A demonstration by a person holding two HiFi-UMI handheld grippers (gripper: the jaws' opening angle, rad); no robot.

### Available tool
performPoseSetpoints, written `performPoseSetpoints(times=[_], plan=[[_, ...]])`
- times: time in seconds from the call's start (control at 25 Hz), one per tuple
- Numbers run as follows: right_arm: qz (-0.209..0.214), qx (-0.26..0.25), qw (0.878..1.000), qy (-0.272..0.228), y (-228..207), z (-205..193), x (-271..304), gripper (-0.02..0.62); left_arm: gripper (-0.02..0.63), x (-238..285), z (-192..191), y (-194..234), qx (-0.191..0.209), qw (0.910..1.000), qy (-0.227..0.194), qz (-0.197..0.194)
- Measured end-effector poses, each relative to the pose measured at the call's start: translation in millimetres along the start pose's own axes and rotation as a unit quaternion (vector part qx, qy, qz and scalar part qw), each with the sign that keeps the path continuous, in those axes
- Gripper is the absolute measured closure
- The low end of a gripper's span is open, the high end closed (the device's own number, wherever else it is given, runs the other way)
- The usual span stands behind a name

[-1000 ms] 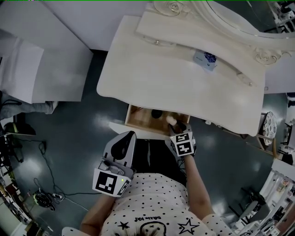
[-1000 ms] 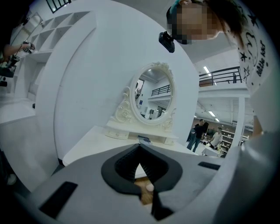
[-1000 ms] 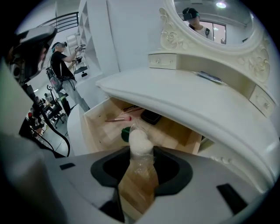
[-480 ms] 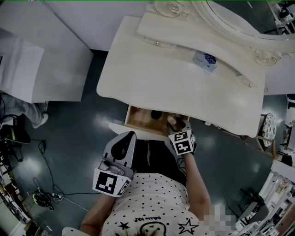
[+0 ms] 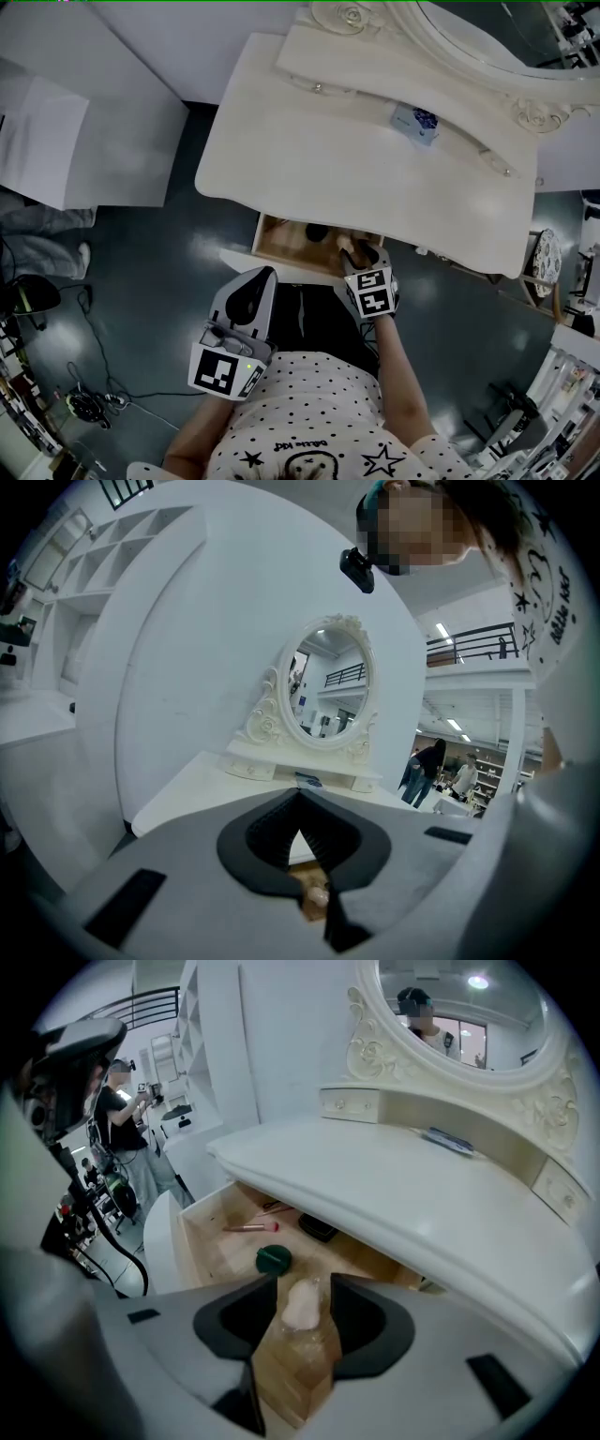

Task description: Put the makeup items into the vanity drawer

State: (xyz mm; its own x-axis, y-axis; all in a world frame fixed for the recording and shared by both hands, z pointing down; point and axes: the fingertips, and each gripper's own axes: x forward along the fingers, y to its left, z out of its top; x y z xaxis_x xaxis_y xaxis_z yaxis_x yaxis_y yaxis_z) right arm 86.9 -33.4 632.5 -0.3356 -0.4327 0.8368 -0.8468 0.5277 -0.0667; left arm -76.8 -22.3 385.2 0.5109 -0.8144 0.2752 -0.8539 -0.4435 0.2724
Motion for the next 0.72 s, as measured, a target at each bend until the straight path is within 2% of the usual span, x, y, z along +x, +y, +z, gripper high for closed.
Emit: performPoseSetpoints(times=[0.16,0.44,0.72], plan=[[-0.004,0.011,1.0,-0.017,0,4,-6,0.419,0.607,1,0,-1,0.001,1.0,0.0,-0.001],[-0.023,0.018,0.999,-0.039,-5,13,-15,0.543,0.607,0,2,-3,0.003,1.0,-0.004,-0.001],[-0.032,0.022,0.997,-0.064,-9,27,-29,0.586,0.607,0,5,-5,0.006,0.9999,-0.011,0.001]])
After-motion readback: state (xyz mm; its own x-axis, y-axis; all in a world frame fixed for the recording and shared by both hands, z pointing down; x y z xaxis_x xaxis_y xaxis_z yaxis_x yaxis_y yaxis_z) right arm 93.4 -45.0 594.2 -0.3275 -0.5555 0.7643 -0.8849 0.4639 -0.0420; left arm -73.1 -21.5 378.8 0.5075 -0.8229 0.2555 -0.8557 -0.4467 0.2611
